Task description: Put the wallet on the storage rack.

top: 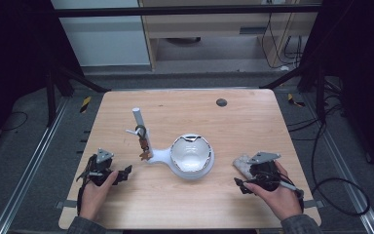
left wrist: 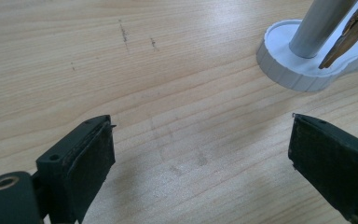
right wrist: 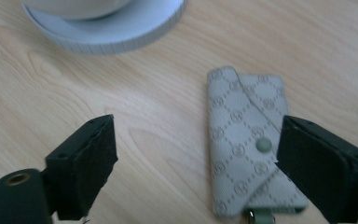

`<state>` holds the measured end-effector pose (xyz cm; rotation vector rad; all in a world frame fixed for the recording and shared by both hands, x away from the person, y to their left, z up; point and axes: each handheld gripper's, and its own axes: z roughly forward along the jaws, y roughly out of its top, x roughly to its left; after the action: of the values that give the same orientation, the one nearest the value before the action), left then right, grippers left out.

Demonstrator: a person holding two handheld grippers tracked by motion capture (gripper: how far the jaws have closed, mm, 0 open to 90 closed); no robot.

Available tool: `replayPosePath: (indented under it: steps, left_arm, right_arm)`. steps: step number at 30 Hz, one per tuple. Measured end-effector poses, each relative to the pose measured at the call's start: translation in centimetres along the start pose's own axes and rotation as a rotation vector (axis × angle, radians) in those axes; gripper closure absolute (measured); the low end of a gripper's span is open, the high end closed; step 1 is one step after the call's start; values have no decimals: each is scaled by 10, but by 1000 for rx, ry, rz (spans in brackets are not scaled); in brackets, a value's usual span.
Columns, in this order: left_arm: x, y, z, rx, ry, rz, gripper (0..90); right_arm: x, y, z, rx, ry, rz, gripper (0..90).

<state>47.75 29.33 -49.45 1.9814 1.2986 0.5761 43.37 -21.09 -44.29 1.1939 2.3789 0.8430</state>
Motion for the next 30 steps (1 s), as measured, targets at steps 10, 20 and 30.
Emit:
replayPosePath:
  steps: [10,20,30]
  left_arm:
    - [5,-4,13,38,12,-7,57]
    - [3,-5,14,42,25,18,40]
    - [3,-5,14,42,27,19,37]
  right_arm:
    - [-27,3,-7,113,-23,48,256]
    - [-36,-8,19,174,-21,78,199]
    - [-42,-20,26,178,-15,68,168]
